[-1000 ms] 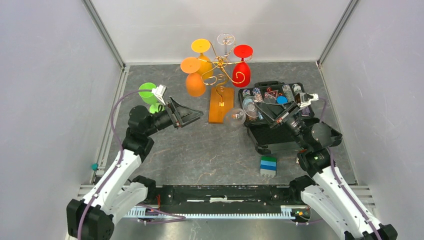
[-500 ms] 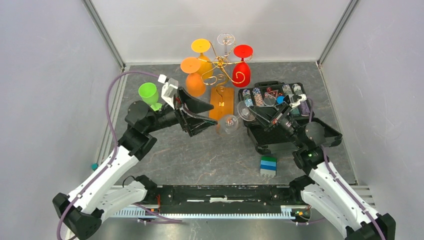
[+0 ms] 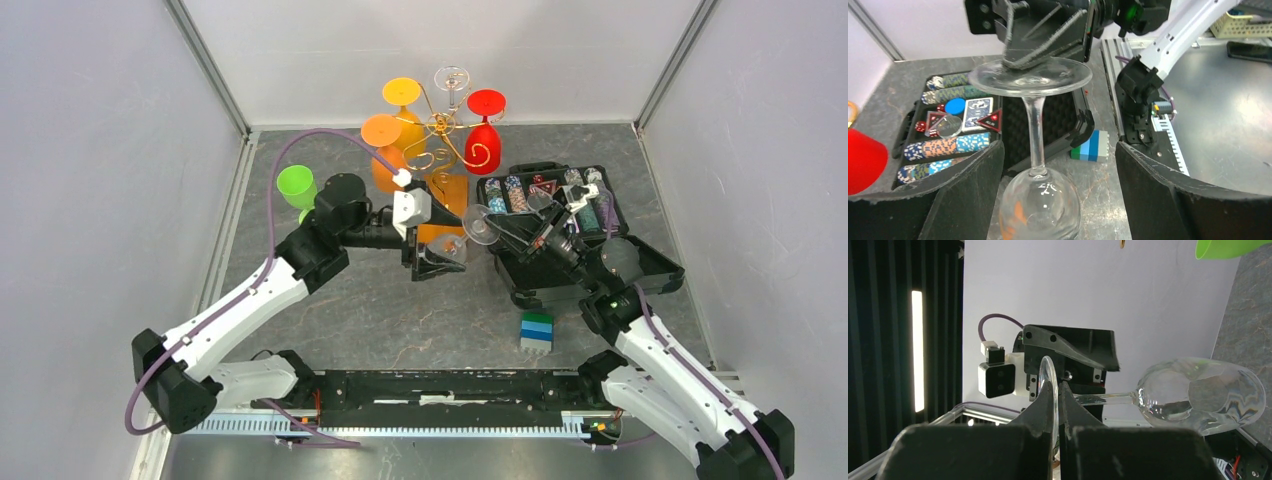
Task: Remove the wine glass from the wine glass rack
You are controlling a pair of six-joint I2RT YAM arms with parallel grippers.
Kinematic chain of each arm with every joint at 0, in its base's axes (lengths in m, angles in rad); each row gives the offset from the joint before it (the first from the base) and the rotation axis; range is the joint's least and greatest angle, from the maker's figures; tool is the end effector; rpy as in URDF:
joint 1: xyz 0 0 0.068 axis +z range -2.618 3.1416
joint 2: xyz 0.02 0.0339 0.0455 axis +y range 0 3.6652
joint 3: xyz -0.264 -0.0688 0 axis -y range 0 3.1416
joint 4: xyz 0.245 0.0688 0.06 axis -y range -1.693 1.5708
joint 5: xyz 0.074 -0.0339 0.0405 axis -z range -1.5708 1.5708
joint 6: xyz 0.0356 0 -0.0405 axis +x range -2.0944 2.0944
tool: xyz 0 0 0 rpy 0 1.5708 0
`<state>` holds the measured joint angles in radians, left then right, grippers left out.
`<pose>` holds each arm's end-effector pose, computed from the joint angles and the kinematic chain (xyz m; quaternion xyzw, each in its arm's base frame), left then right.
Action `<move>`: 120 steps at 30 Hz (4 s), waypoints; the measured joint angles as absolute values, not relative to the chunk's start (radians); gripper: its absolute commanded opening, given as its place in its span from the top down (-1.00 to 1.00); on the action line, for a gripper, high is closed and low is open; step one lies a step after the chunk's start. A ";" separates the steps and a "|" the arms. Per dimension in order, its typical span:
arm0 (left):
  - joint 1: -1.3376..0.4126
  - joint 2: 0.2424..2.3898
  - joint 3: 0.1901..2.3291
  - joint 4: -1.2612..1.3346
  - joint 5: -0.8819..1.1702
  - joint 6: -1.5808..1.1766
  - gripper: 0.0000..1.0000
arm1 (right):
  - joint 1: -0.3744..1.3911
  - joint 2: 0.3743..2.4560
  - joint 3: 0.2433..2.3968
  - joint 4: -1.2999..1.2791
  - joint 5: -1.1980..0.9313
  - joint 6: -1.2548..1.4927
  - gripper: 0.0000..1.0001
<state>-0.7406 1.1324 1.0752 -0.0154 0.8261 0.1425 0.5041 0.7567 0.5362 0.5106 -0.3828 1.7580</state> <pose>0.1697 -0.1906 0.3913 0.5338 0.4896 -0.4647 0.5094 0.1536 0.0999 0.3303 0.2206 0.5645 0.7607 0.2323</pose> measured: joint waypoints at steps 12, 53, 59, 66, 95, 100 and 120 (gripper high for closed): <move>-0.783 1.180 1.076 -0.024 0.816 0.200 -0.02 | 0.532 0.789 0.540 0.515 -0.380 1.745 0.99; -0.785 1.072 1.066 0.134 0.611 0.012 0.95 | 0.543 0.783 0.559 0.549 -0.328 1.614 -0.85; -0.788 0.997 1.066 0.211 0.452 -0.106 0.96 | 0.546 0.756 0.559 0.543 -0.312 1.509 -0.96; -0.787 0.926 1.056 0.384 0.214 -0.290 0.95 | 0.610 0.781 0.560 0.632 -0.306 1.433 -0.96; -0.787 0.841 0.941 0.699 -0.040 -0.657 0.95 | 0.886 1.107 0.746 1.131 -0.265 1.300 0.02; -0.787 0.828 0.923 0.714 -0.049 -0.658 0.96 | 0.900 1.126 0.757 1.128 -0.252 1.279 0.24; -0.787 0.768 0.815 0.871 -0.042 -0.657 0.55 | 0.953 1.218 0.777 1.266 -0.227 1.308 0.99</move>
<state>-0.7868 0.7685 0.8150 0.8715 -0.0418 -0.6571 0.9527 1.2179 0.7773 1.2659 -0.2268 1.3075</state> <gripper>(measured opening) 0.095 0.041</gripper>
